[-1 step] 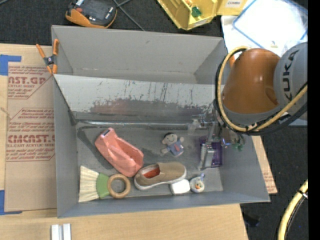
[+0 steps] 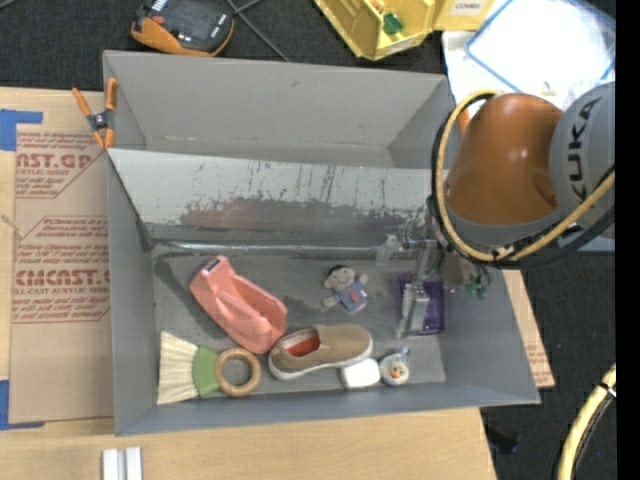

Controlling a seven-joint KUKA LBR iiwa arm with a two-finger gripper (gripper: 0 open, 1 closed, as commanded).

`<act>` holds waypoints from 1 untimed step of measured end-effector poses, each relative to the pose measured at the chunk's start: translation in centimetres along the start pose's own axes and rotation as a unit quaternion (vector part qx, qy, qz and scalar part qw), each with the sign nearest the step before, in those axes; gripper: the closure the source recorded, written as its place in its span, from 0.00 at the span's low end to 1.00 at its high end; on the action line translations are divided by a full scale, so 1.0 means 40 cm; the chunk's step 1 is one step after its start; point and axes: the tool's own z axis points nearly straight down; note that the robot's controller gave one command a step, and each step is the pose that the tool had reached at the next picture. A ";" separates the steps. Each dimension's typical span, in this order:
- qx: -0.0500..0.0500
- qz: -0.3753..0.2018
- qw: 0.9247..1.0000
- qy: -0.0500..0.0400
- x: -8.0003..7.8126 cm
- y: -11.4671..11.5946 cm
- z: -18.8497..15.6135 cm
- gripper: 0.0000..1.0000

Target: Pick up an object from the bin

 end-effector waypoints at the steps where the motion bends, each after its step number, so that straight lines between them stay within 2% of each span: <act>1: 0.000 -0.054 0.999 -0.001 0.059 0.076 0.219 0.00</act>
Offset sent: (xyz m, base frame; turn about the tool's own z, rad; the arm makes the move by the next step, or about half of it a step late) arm 0.0069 0.0684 -0.1239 -0.1562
